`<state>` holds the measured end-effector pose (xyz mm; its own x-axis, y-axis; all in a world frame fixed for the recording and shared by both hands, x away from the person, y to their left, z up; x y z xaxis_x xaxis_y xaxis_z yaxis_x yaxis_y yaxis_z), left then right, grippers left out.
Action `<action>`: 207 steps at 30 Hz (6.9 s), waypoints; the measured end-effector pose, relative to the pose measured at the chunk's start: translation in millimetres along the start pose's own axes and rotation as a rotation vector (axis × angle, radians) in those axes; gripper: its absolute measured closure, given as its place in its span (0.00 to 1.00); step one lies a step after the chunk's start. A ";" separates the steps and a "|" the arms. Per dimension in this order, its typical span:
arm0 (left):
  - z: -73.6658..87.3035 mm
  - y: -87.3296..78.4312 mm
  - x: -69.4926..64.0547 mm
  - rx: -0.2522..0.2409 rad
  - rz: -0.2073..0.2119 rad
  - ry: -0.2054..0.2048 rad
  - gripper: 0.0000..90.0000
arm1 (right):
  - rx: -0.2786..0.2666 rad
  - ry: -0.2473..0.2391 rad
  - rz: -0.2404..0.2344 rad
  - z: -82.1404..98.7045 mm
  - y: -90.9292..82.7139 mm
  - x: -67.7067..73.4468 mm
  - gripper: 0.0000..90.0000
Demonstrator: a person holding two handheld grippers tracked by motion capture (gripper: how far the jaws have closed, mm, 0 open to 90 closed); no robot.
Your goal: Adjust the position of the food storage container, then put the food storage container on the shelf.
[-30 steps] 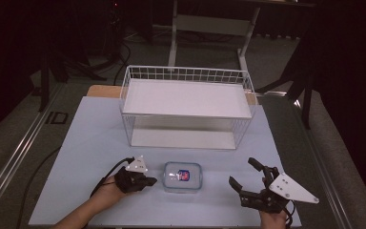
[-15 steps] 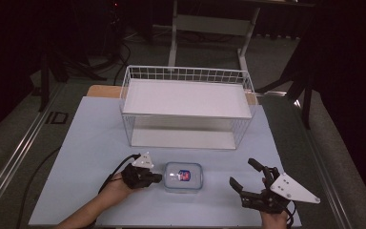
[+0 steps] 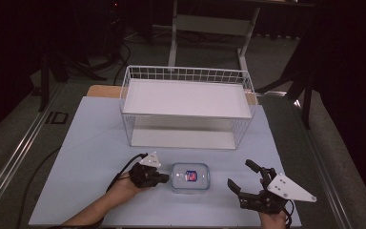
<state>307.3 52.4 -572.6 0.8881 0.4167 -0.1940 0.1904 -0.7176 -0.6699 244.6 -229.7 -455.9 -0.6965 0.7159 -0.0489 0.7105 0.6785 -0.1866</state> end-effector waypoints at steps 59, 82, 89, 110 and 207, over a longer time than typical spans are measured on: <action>-62.0 -56.3 -17.1 -0.238 -0.005 -0.211 0.03 | 0.361 0.159 0.010 10.3 49.4 -15.5 0.14; -37.8 2.8 3.6 -0.125 0.041 -0.562 0.12 | 0.596 0.753 -0.129 74.1 88.1 -25.5 0.15; -23.9 13.8 -2.2 -0.094 0.109 -0.670 0.20 | 0.646 0.882 -0.194 87.1 92.4 -19.7 0.16; -23.7 18.1 -17.8 -0.106 0.148 -0.732 0.50 | 0.656 0.955 -0.192 93.0 84.9 -12.9 0.48; -69.3 13.7 102.6 -0.455 -0.275 -0.498 0.47 | 0.345 0.631 0.093 53.5 218.6 -74.2 0.40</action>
<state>430.0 46.7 -552.1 0.5084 0.7419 -0.4371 0.6302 -0.6665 -0.3982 446.2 -143.4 -545.6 -0.3695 0.7976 0.4767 0.6192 0.5939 -0.5136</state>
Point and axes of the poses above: each handheld gripper's, and its own axes: y roughly forward along the jaws, z roughly out of its underside, x roughly to its left, the point moved 6 cm from there along y, roughly forward along the jaws, and after that the axes turned 1 degree about z, right-handed, at the moved point
